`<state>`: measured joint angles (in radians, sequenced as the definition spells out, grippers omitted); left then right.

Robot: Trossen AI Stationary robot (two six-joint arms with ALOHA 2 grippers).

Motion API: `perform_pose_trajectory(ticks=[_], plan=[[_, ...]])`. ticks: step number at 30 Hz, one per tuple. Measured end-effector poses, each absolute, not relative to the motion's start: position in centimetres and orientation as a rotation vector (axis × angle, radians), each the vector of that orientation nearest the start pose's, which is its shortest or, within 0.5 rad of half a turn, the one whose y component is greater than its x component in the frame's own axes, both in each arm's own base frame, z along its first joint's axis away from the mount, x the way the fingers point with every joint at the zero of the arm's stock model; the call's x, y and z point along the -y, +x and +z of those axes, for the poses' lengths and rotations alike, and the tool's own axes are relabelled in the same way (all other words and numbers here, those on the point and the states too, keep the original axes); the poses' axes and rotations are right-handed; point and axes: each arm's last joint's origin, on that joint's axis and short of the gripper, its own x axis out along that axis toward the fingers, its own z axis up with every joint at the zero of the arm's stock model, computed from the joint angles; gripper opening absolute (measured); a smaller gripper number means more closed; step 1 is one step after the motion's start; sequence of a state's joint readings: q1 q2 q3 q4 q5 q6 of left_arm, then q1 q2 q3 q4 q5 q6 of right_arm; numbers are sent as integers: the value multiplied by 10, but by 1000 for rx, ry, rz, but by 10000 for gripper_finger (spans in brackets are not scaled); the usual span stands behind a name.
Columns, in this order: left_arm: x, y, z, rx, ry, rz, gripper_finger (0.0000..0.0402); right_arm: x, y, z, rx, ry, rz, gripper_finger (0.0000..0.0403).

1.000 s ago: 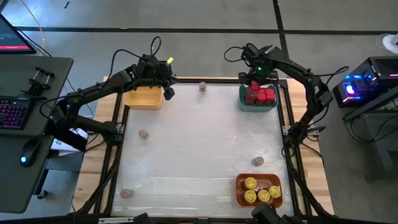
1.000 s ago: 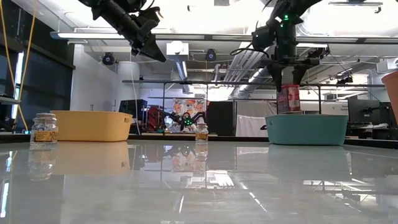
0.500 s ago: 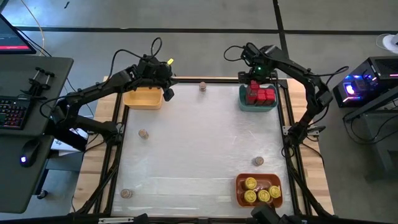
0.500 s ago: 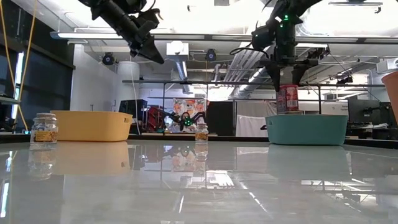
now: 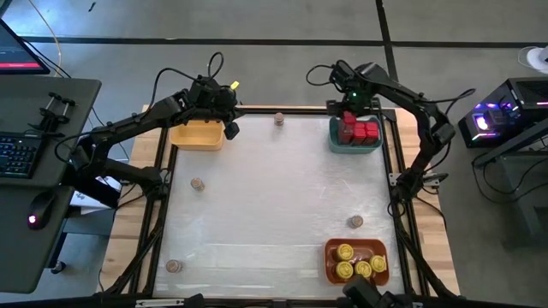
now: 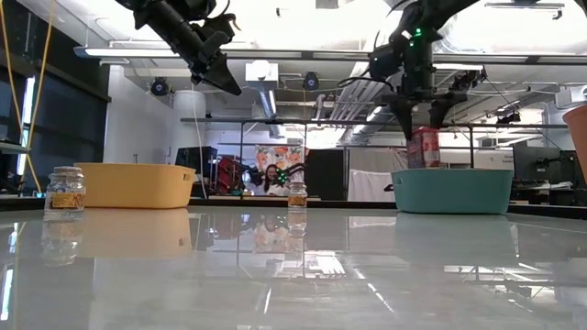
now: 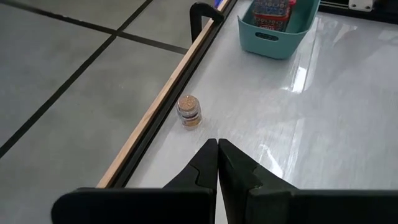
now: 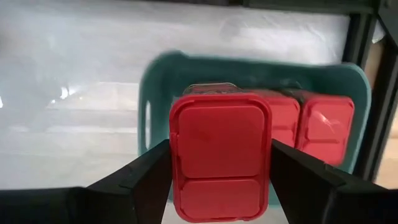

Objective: Sort spices by type
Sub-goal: Stack the red seasoning can on top of the other red seasoning can on the green bin

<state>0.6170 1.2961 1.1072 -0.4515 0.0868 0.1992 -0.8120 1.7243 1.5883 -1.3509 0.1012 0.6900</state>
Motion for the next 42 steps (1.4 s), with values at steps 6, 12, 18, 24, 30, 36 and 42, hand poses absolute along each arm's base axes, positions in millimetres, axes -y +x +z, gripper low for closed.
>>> perform_pose_trajectory(ticks=[6,12,18,24,30,36,42], plan=[[-159,228,313,-656,-30,446,0,233,217,294,-1163,1064,-1232,243],[-159,228,313,-656,-28,446,0,231,216,294,-1188,1071,-1232,243],[-159,228,313,-656,-30,446,0,232,216,294,-1201,1046,-1214,243],[-159,228,313,-656,-30,446,0,230,217,294,-1203,1043,-1212,243],[-159,228,313,-656,-30,446,0,230,218,294,-1198,1050,-1220,243],[-159,228,313,-656,-30,446,0,230,218,294,-1175,1084,-1253,243],[-159,228,313,-656,-29,446,0,230,218,294,-1162,1099,-1272,243]])
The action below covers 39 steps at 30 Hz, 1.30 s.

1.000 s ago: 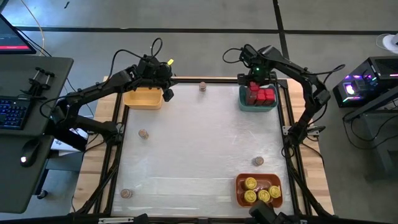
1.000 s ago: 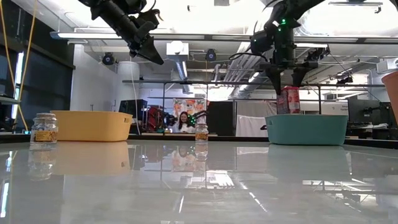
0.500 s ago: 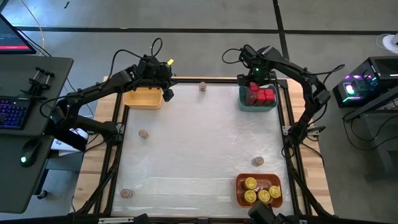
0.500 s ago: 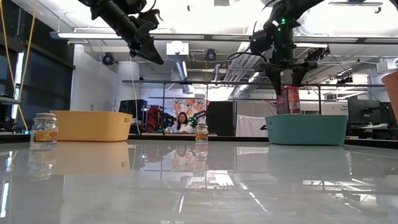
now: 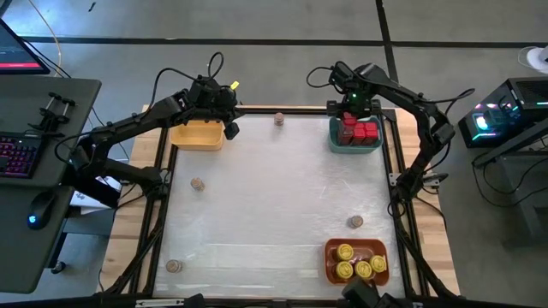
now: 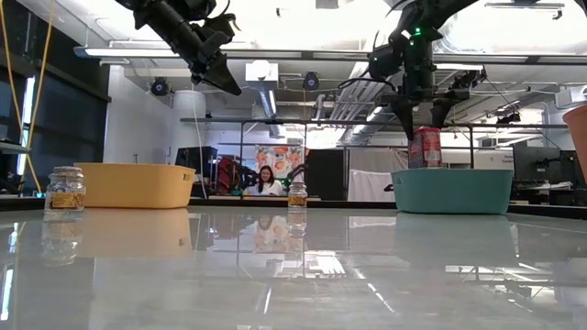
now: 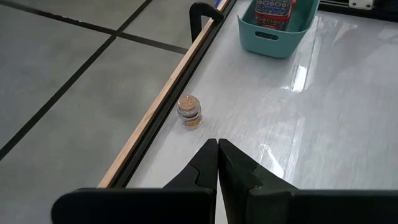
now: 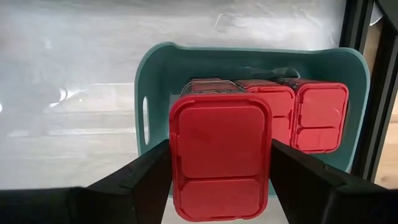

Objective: Sort spices by type
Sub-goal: Stack the red seasoning can on top of the other red seasoning can on the green bin

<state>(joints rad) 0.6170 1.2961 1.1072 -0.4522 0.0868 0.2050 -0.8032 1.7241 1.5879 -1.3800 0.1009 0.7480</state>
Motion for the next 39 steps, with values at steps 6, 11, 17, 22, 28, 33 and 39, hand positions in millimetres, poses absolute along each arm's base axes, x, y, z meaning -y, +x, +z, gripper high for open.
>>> perform_pose_trajectory(ticks=[6,11,17,22,28,33,39], plan=[[-159,228,313,-657,-29,446,0,230,218,294,-1172,1089,-1262,243],[-159,228,313,-657,-29,446,0,230,218,294,-1182,1075,-1248,243],[-159,228,313,-657,-29,446,0,229,218,294,-1181,1077,-1247,243],[-159,228,313,-658,-22,444,0,230,218,294,-1166,1081,-1252,243],[-159,228,313,-658,-21,443,0,230,218,294,-1152,1099,-1273,244],[-159,228,313,-658,-21,443,0,230,218,294,-1152,1097,-1276,253],[-159,228,313,-658,-21,443,0,229,217,294,-1173,1100,-1279,283]])
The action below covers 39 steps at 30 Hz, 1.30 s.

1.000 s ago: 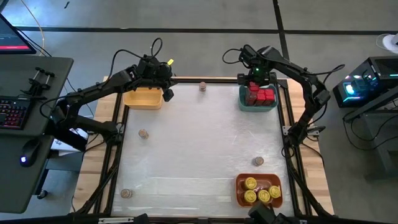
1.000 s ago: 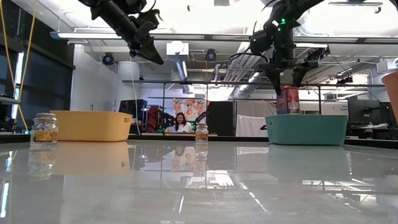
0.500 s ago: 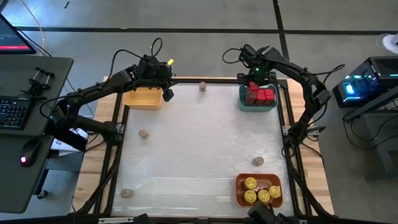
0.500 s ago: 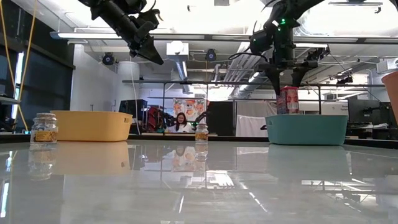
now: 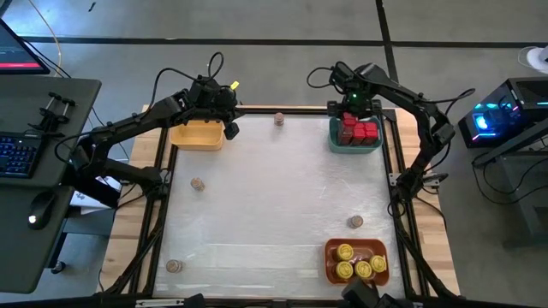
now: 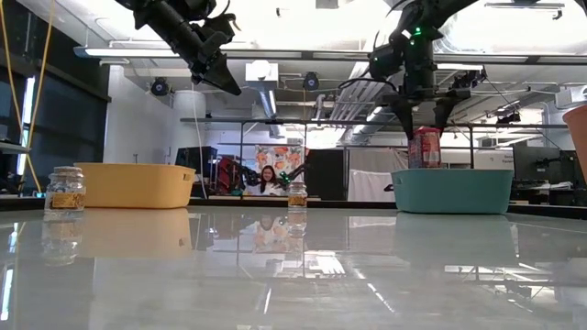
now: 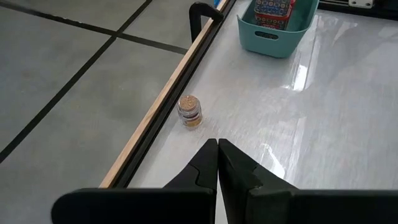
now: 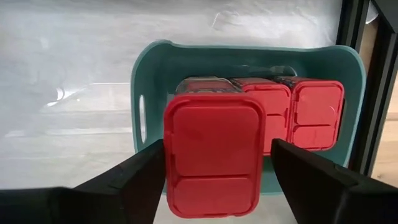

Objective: Sort spices by type
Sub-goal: Stack the red seasoning can on top of the other red seasoning can on the green bin

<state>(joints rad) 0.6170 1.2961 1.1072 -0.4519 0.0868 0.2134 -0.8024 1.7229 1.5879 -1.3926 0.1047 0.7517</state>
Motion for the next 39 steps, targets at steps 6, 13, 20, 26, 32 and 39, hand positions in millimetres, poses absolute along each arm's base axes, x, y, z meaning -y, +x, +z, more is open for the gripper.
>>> perform_pose_trajectory(ticks=[6,13,20,26,32,39], plan=[[-159,228,313,-658,-21,443,0,228,216,294,-1192,1097,-1276,312],[-159,228,313,-658,-21,443,0,228,216,294,-1189,1105,-1276,319],[-159,228,313,-658,-21,443,0,227,216,294,-1184,1137,-1258,319],[-159,228,313,-658,-22,444,0,226,218,294,-1183,1186,-1209,319],[-158,227,312,-671,-27,442,0,226,217,294,-1182,1190,-1208,319],[-159,226,311,-679,-31,443,0,225,214,299,-1161,1190,-1209,319]])
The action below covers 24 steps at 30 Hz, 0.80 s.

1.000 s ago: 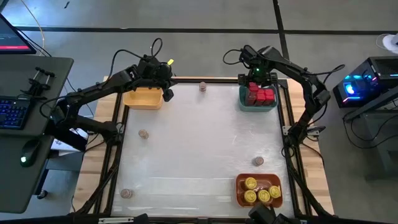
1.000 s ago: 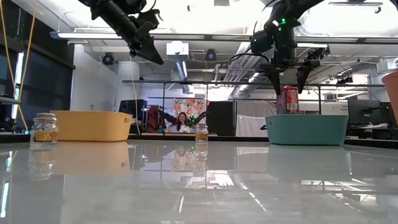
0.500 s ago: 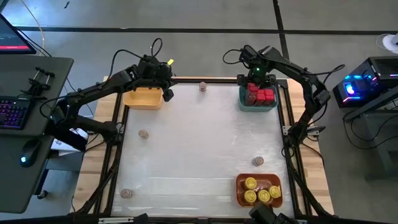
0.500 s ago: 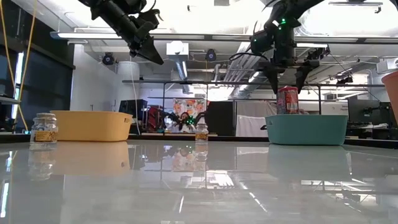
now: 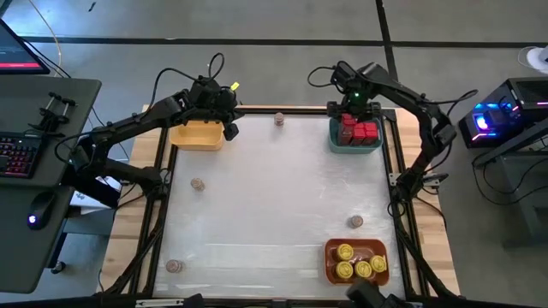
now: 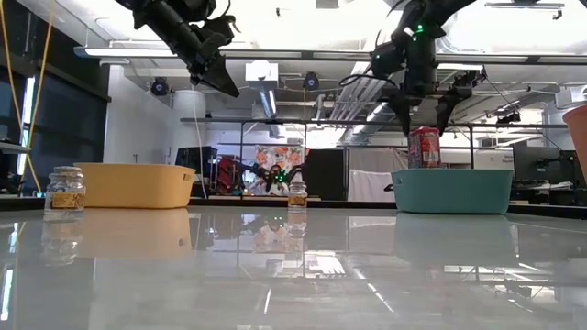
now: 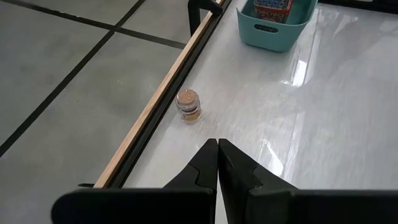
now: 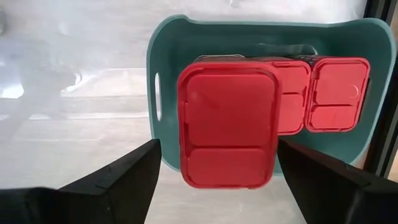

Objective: Sort spices by type
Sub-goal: Stack the red seasoning can on top of the other red seasoning can on the green bin

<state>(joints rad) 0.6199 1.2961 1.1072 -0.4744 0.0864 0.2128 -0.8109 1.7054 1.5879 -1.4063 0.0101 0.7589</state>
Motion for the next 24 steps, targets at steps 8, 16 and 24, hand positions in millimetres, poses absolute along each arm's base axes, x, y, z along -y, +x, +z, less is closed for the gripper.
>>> perform_pose_trajectory(ticks=[8,16,24], plan=[[-159,226,311,-677,-39,450,0,221,198,318,-1086,1180,-1216,319],[-159,225,312,-674,-40,473,0,221,187,331,-1042,1076,-1187,319],[-152,215,334,-548,-38,507,0,222,191,334,-1043,971,-1120,319]])
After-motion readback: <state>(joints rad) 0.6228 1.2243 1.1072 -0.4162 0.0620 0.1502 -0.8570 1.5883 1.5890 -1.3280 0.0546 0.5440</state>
